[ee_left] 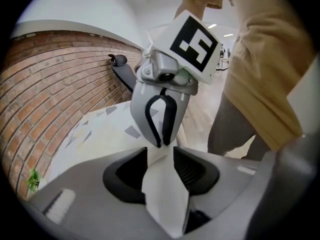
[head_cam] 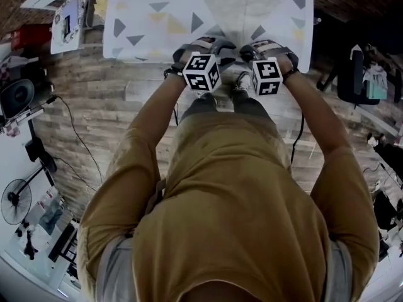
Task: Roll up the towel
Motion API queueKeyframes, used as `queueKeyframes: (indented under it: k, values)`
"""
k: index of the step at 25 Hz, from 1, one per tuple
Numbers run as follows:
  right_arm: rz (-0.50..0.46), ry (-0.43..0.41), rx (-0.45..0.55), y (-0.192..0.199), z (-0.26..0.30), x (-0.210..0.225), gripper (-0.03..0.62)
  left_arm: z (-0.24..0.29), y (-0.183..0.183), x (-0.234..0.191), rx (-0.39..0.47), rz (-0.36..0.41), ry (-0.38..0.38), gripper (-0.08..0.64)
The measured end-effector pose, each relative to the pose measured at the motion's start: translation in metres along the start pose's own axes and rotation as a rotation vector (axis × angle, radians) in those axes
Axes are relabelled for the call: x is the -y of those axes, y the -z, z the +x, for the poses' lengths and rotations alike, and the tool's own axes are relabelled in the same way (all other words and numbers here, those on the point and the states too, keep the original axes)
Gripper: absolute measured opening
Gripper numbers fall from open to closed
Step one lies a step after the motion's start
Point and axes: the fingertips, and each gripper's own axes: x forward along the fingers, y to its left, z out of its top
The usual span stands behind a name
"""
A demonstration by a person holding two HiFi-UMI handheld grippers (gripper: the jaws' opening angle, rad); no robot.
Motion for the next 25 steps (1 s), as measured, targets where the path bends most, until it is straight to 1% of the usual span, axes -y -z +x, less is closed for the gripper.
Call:
queueKeyframes:
  k: [4, 5, 6, 8, 9, 11, 12, 13, 14, 16, 19, 20, 22, 25]
  values:
    - [0.024, -0.015, 0.021, -0.005, -0.001, -0.007, 0.052, 0.010, -0.002, 0.013, -0.021, 0.025, 0.037, 0.262]
    - [0.032, -0.022, 0.029, -0.007, -0.001, -0.010, 0.051, 0.011, -0.001, 0.015, -0.029, 0.030, 0.039, 0.272]
    - [0.045, -0.028, 0.038, -0.008, -0.002, -0.012, 0.052, 0.012, 0.000, 0.016, -0.036, 0.035, 0.035, 0.272]
    - [0.078, -0.035, 0.057, -0.010, -0.003, -0.015, 0.052, 0.012, 0.003, 0.016, -0.053, 0.056, 0.003, 0.270]
    - [0.094, -0.035, 0.067, -0.011, -0.004, -0.016, 0.052, 0.012, 0.006, 0.015, -0.063, 0.064, -0.019, 0.254]
    - [0.128, -0.030, 0.086, -0.013, -0.005, -0.016, 0.052, 0.014, 0.010, 0.016, -0.076, 0.064, -0.049, 0.187]
    - [0.145, -0.028, 0.093, -0.014, -0.005, -0.016, 0.052, 0.015, 0.012, 0.017, -0.080, 0.058, -0.059, 0.169]
    - [0.162, -0.026, 0.099, -0.014, -0.006, -0.016, 0.052, 0.017, 0.014, 0.018, -0.082, 0.046, -0.069, 0.151]
    - [0.178, -0.020, 0.104, -0.014, -0.006, -0.016, 0.052, 0.018, 0.015, 0.018, -0.080, 0.027, -0.080, 0.147]
    - [0.210, 0.004, 0.112, -0.012, -0.008, -0.014, 0.052, 0.017, 0.015, 0.015, -0.064, -0.030, -0.099, 0.129]
    - [0.240, 0.060, 0.115, -0.009, -0.013, -0.011, 0.057, 0.015, 0.013, 0.011, -0.036, -0.097, -0.097, 0.114]
    - [0.238, 0.082, 0.115, -0.009, -0.014, -0.011, 0.065, 0.014, 0.012, 0.011, -0.027, -0.110, -0.093, 0.114]
    - [0.224, 0.117, 0.111, -0.011, -0.015, -0.011, 0.112, 0.011, 0.007, 0.009, 0.001, -0.144, -0.087, 0.111]
    - [0.227, 0.153, 0.111, -0.013, -0.014, -0.007, 0.129, 0.003, -0.001, 0.004, 0.051, -0.227, -0.065, 0.106]
